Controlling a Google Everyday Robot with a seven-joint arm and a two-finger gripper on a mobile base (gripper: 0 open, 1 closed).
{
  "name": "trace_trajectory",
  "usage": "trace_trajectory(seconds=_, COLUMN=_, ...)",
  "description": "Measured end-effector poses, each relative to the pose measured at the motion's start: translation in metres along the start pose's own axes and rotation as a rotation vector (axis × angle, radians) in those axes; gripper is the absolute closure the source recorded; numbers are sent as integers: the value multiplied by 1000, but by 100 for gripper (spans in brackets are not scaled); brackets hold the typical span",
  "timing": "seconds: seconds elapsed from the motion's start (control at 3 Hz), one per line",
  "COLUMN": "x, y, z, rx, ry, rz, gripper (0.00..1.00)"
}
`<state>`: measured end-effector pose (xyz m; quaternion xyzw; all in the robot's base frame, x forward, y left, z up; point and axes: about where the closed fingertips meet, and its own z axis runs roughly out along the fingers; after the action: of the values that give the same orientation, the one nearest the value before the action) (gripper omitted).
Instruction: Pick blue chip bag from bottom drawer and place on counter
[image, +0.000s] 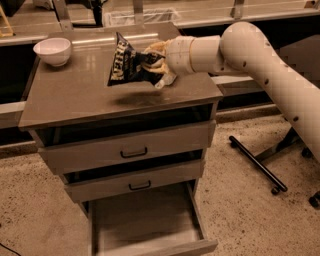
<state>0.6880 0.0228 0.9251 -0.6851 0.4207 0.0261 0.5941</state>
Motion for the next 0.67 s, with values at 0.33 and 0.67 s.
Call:
trace_trajectory(seconds=0.33, x=5, y=-35, z=24, rx=59, ry=2, rz=54, gripper=100)
trace_trajectory(seconds=0.67, x=17, y=-51, z=57, rx=97, ry=10, rz=118, gripper=74)
